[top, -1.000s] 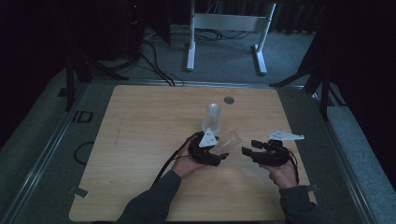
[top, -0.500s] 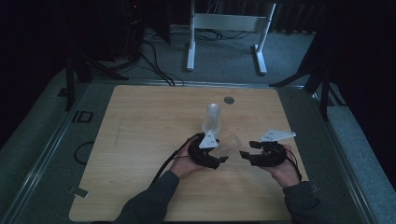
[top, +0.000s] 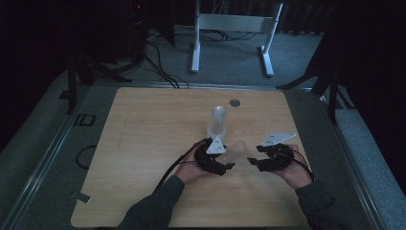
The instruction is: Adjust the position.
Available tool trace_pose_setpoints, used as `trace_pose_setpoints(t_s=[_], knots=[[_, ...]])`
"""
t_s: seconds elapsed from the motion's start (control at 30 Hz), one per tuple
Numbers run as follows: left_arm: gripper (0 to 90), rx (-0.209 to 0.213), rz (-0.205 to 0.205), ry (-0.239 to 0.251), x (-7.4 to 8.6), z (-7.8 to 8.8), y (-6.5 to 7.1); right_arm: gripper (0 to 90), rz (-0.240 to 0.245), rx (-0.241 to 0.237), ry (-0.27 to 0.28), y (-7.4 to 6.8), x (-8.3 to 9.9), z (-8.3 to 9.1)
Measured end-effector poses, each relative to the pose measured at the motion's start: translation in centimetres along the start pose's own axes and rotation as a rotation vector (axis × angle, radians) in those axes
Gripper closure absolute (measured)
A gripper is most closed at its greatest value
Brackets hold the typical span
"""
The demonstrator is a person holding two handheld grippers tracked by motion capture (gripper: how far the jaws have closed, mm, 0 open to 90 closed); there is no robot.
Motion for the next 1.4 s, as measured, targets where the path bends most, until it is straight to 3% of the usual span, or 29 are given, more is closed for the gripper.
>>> trace_pose_setpoints(t_s=[0.07, 0.1, 0.53, 0.7, 0.93, 1.1, 1.4], knots=[[29.3, 0.001, -0.001, 0.000, 0.0, 0.0, 0.1, 40.2, 0.004, 0.001, -0.009, 0.0, -0.1, 0.0], [29.3, 0.002, 0.001, 0.000, 0.0, -0.1, 0.1, 40.2, 0.031, 0.003, -0.036, 0.1, -0.3, 0.1], [29.4, 0.009, -0.015, -0.012, 0.0, -0.3, 0.4, 39.6, 0.157, -0.018, -0.170, 0.1, -1.5, 0.5], [29.4, 0.015, -0.027, -0.020, 0.0, -0.4, 0.6, 39.6, 0.186, -0.020, -0.196, 0.1, -1.9, 0.7], [29.5, 0.026, -0.046, -0.033, 0.0, -0.5, 0.8, 39.6, 0.267, -0.041, -0.293, -0.4, -2.7, 0.8], [29.5, 0.041, -0.065, -0.044, 0.0, -0.7, 1.1, 39.6, 0.287, -0.052, -0.318, -0.6, -3.0, 0.7], [29.5, 0.082, -0.093, -0.075, 0.2, -0.9, 1.5, 39.7, 0.343, -0.081, -0.416, -1.3, -3.6, 0.0]])
Point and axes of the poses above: each handheld gripper's, and its own axes: z roughly backward along the jaws, x roughly out of its underside, y roughly to its right, the point moved 1 cm from there along -z, roughly forward along the jaws, and after that the axes turned 9 degrees about -x, right-handed, at the moved point
